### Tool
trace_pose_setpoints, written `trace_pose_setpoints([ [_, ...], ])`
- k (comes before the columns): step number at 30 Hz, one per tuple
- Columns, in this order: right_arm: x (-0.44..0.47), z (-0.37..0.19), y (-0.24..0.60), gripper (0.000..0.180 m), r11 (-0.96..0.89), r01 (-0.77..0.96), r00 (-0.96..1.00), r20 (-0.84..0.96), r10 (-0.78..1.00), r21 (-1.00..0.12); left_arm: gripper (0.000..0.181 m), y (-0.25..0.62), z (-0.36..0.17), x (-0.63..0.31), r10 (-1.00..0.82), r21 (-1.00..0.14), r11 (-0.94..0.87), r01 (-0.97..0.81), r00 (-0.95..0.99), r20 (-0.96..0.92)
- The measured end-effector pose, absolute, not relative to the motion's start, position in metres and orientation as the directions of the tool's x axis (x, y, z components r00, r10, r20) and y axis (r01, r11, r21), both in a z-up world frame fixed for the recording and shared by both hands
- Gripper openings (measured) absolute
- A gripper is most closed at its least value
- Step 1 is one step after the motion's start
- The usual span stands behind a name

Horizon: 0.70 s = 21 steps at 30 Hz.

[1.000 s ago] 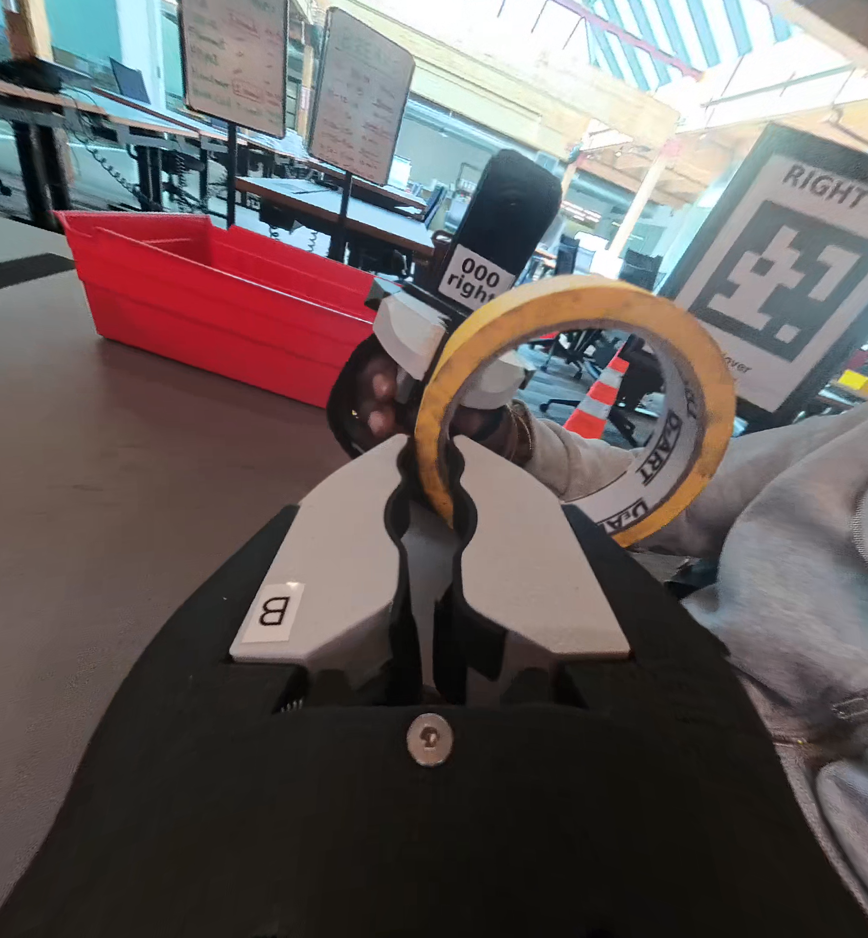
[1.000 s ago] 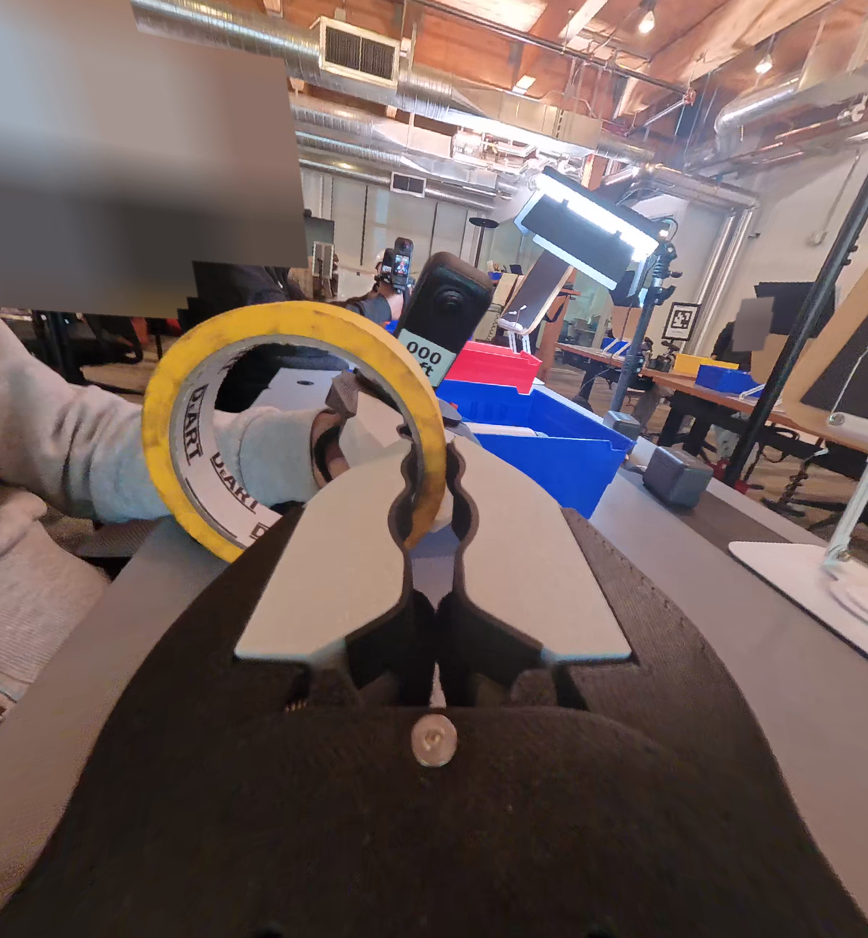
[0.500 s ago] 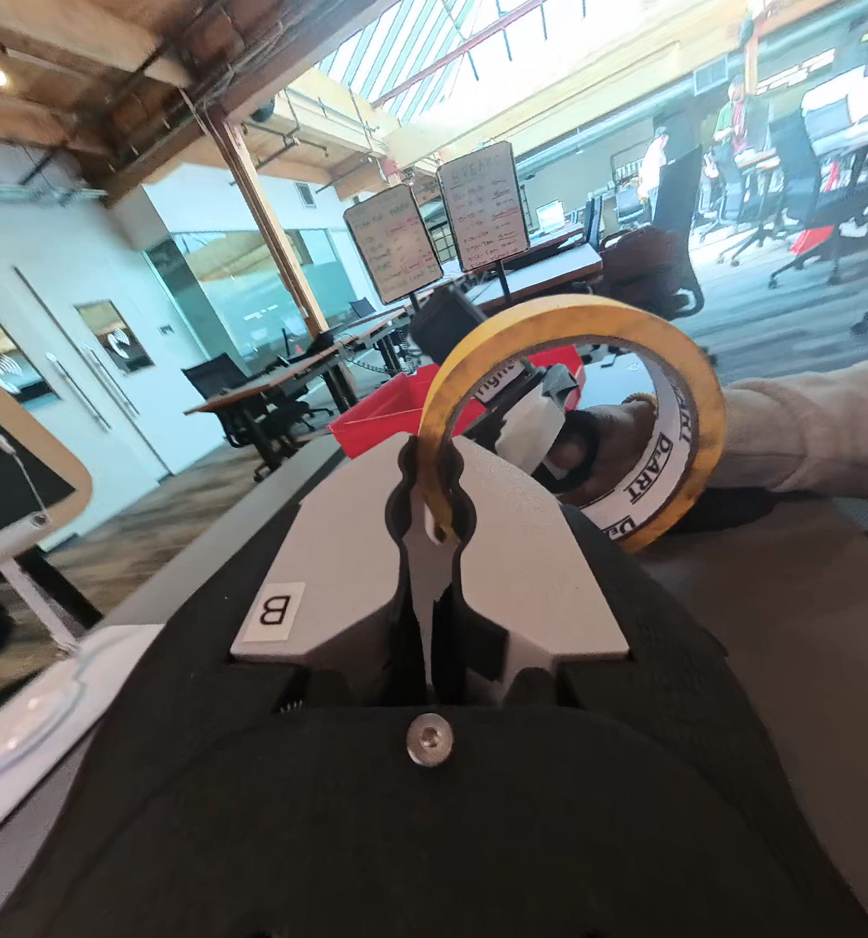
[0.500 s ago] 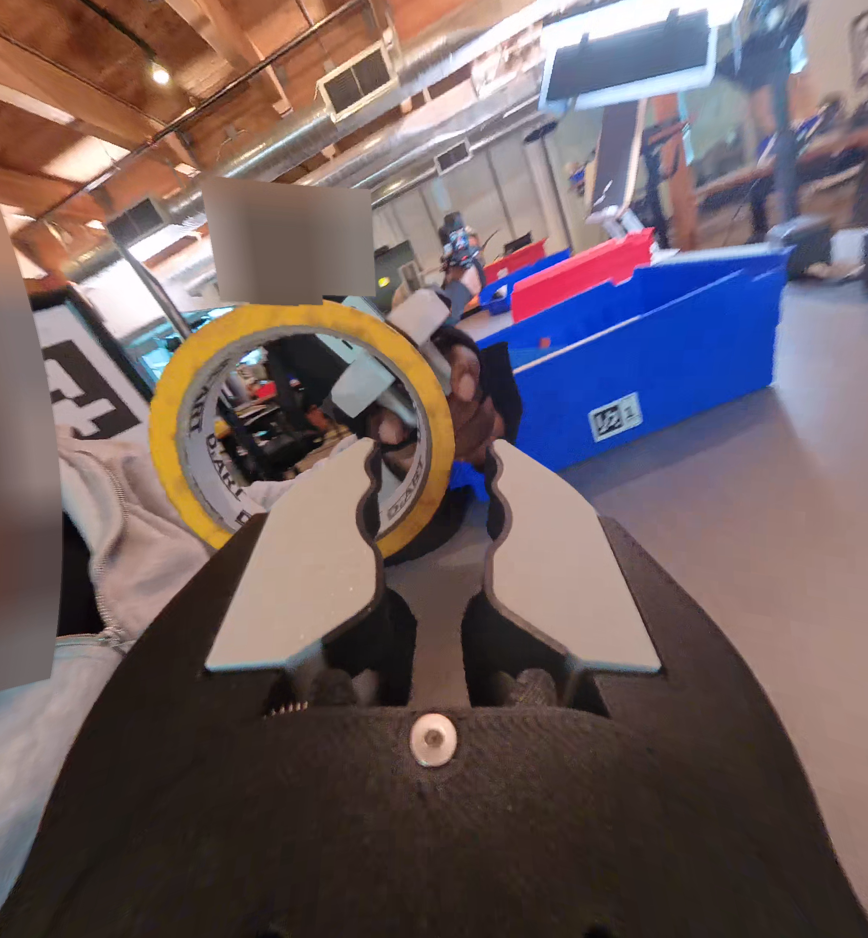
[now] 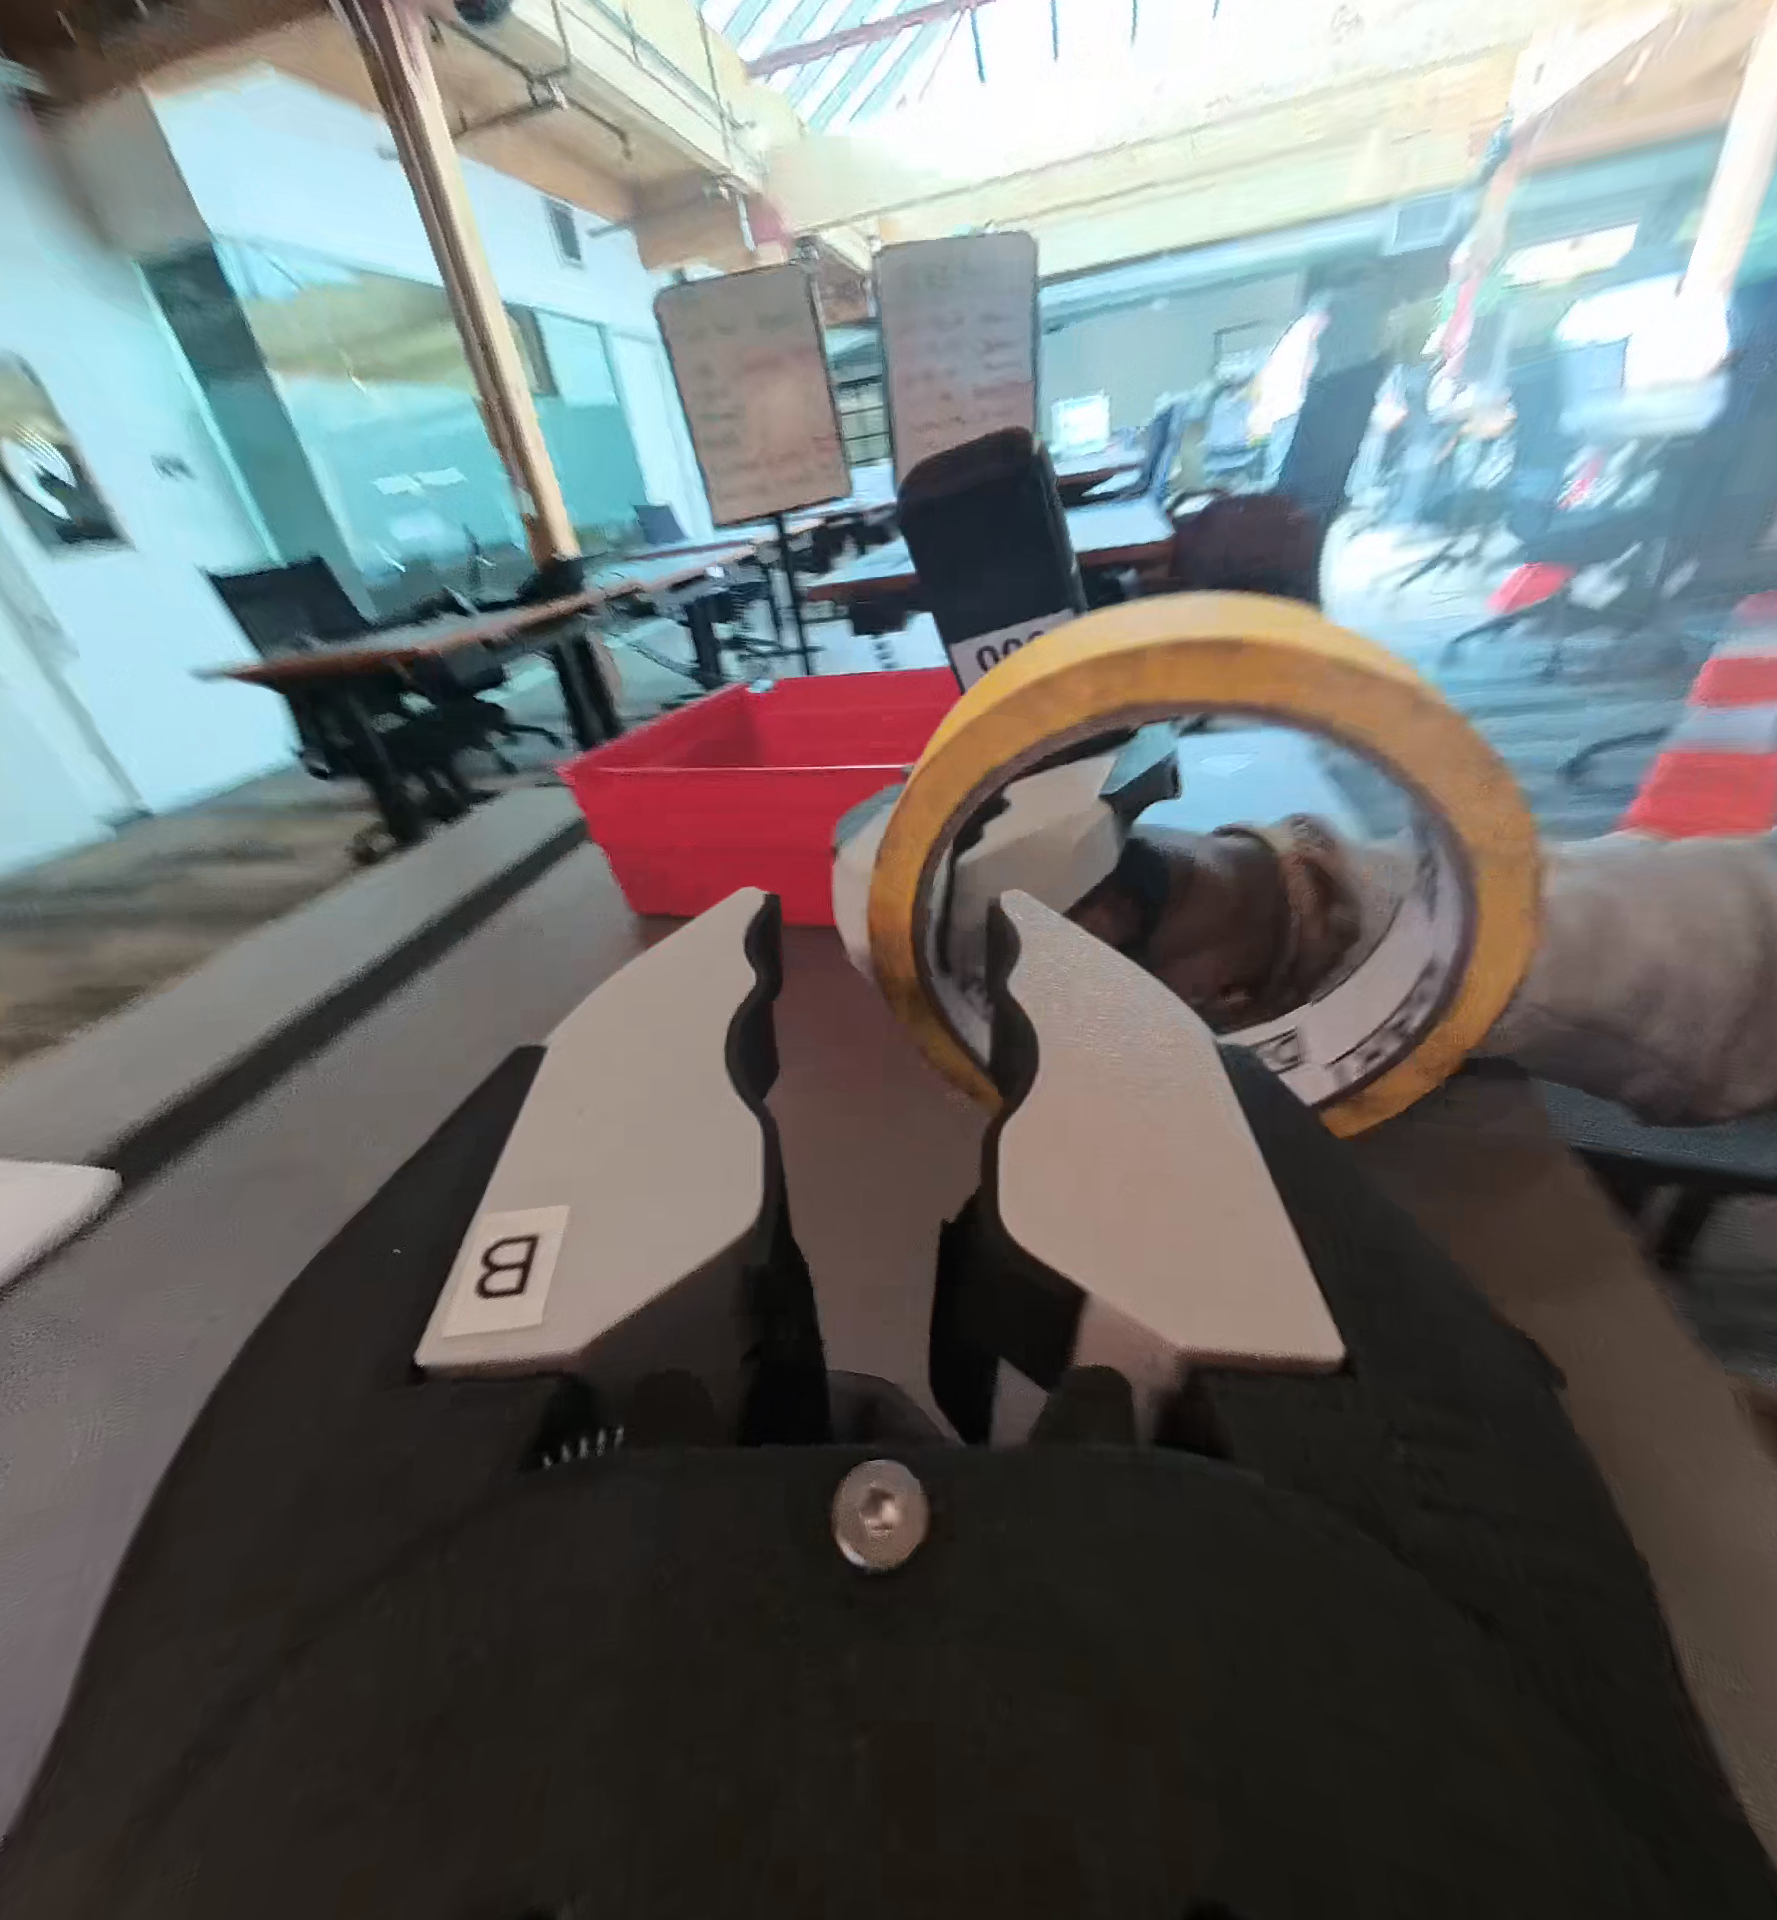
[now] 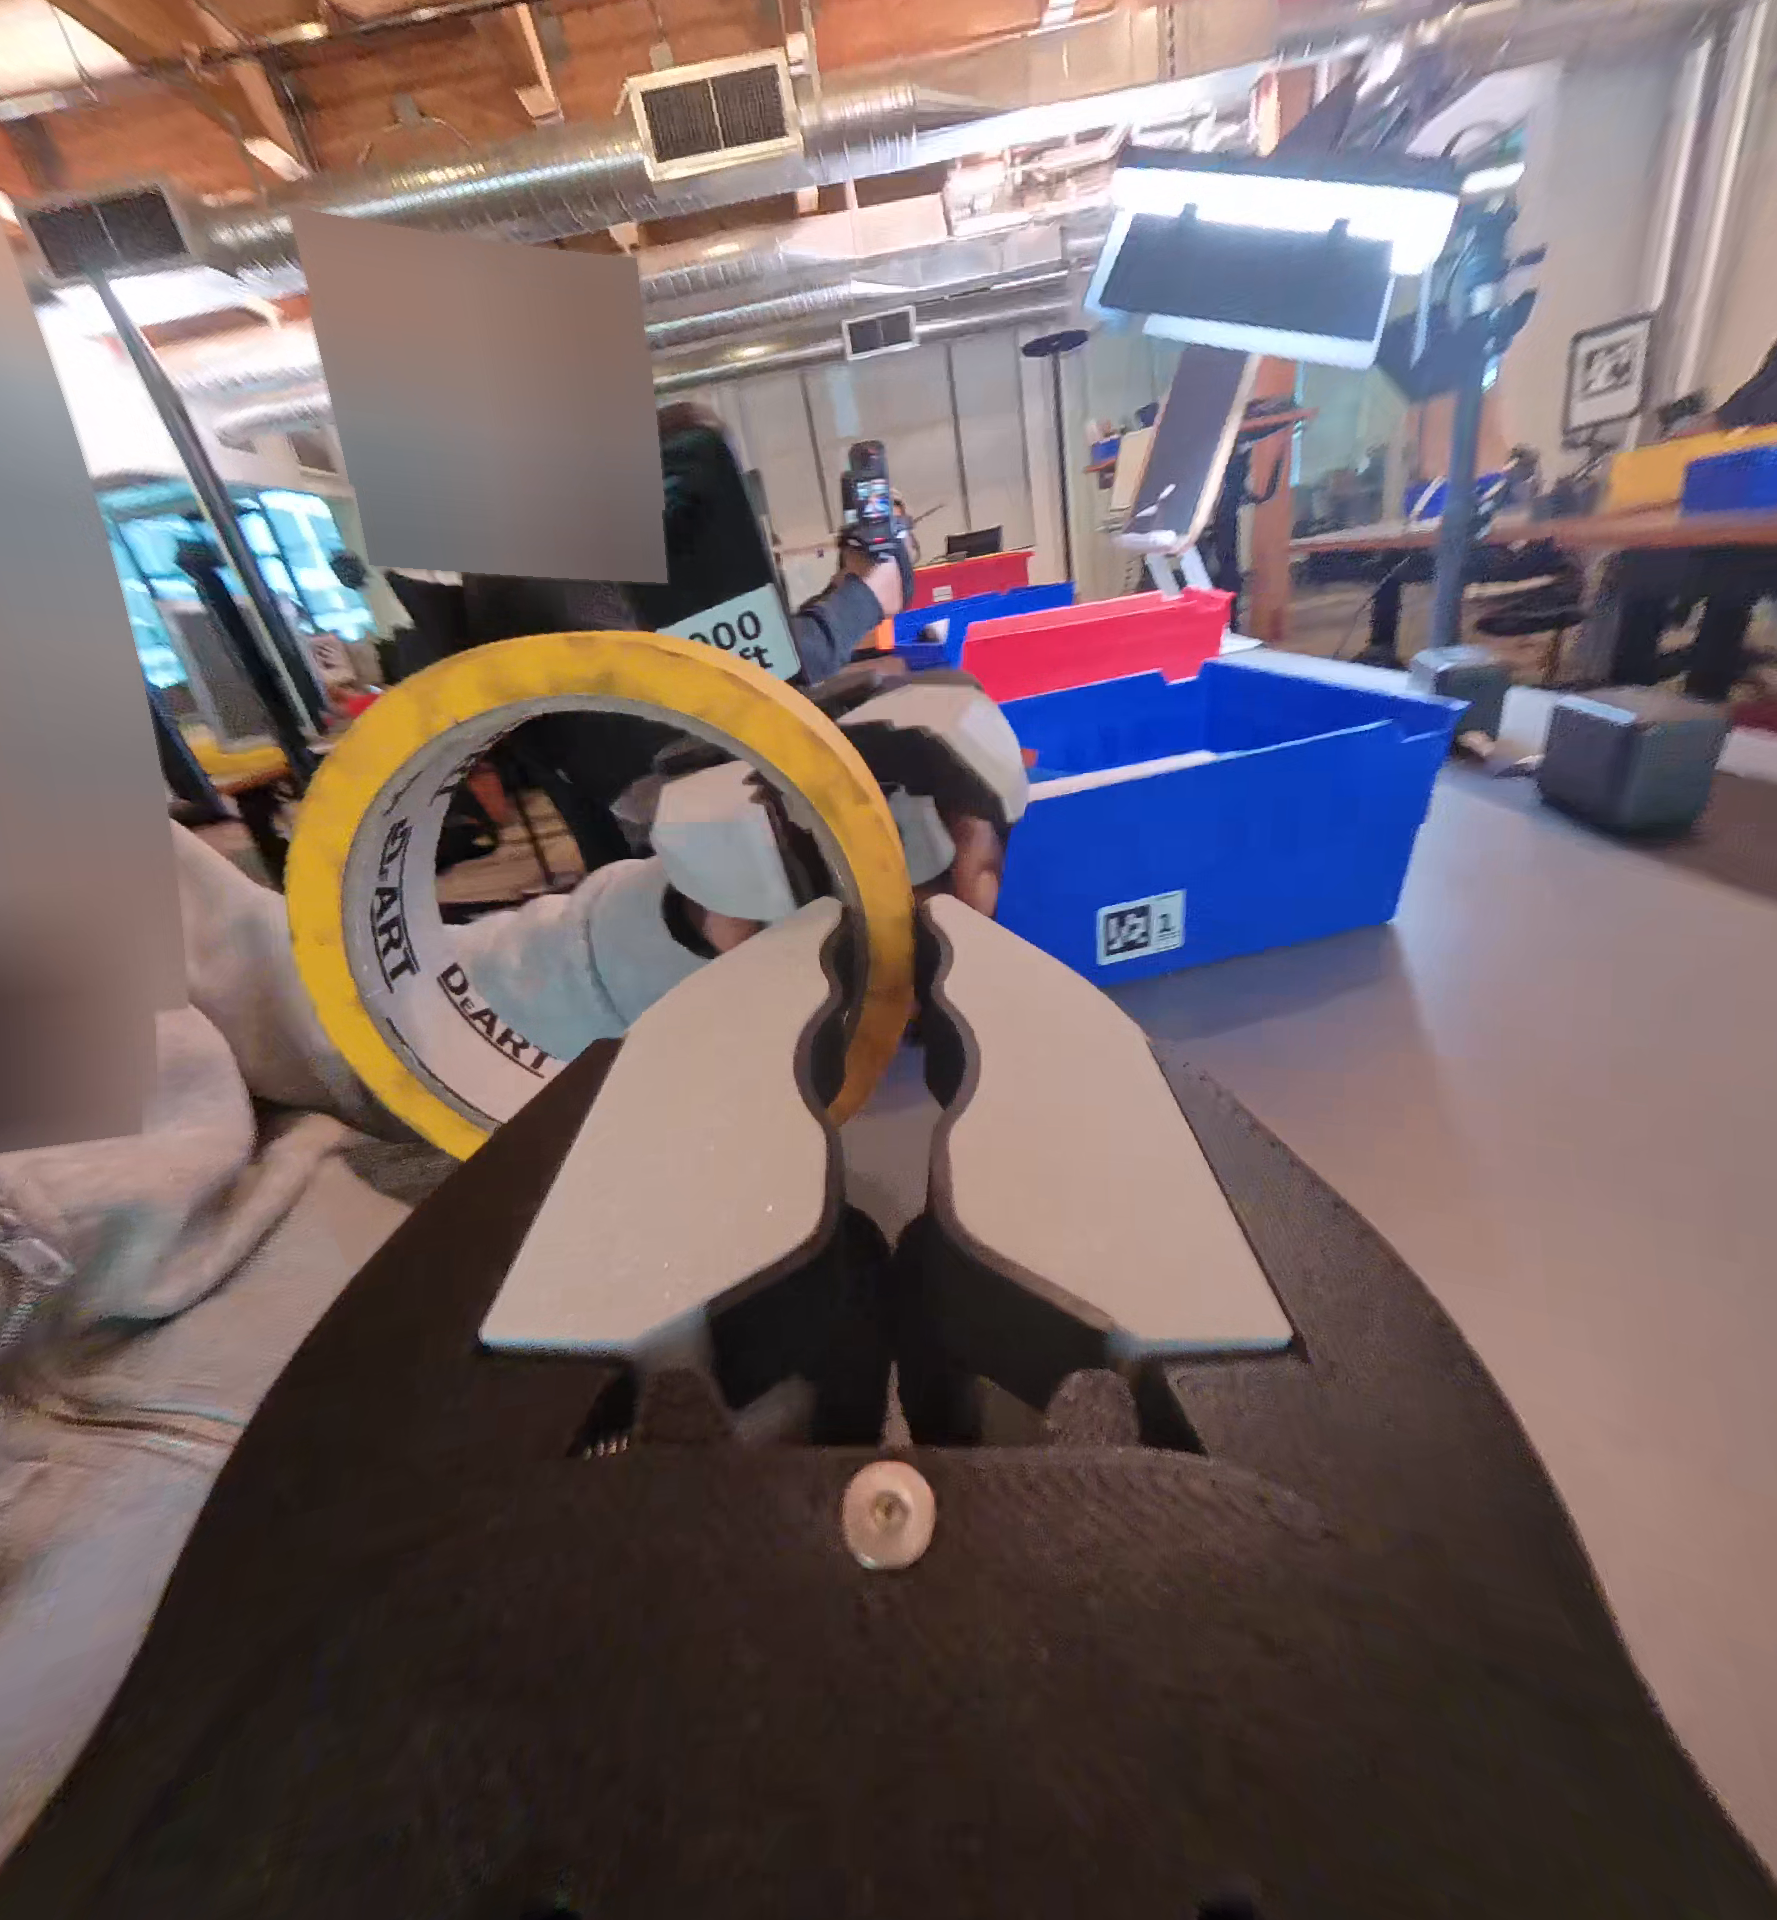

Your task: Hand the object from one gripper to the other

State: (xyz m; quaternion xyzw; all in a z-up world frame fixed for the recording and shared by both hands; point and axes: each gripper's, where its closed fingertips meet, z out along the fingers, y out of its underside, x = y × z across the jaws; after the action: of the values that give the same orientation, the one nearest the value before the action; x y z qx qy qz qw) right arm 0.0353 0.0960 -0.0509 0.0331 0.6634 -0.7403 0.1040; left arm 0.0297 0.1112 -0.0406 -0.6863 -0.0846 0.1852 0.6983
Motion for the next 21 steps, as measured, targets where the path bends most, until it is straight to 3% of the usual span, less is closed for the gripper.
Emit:
trace_pose_setpoints([
  [4,0.037,-0.037,0.102,0.01,-0.175,0.06,-0.996,-0.048,-0.069,-0.983,0.041,0.119,-0.054,0.038,0.228,-0.99,0.014,0.14,0.964,0.14],
  [8,0.04,-0.029,0.106,0.01,-0.221,-0.005,-0.998,0.018,-0.053,-0.975,0.033,0.127,-0.064,0.046,0.155,-0.97,-0.019,0.242,0.959,0.236],
  [10,0.04,-0.03,0.105,0.01,-0.216,-0.015,-0.998,0.026,-0.049,-0.976,0.017,0.129,-0.066,0.051,0.129,-0.972,-0.03,0.235,0.965,0.229],
  [16,0.041,-0.029,0.103,0.019,-0.214,0.0,-0.999,0.011,-0.049,-0.977,0.01,0.119,-0.057,0.037,0.225,-0.989,0.006,0.148,0.963,0.145],
  [21,0.029,-0.031,0.104,0.036,-0.227,0.242,-0.969,-0.223,-0.107,-0.943,0.01,0.101,-0.033,0.028,0.352,-0.995,0.052,-0.09,0.934,-0.066],
])
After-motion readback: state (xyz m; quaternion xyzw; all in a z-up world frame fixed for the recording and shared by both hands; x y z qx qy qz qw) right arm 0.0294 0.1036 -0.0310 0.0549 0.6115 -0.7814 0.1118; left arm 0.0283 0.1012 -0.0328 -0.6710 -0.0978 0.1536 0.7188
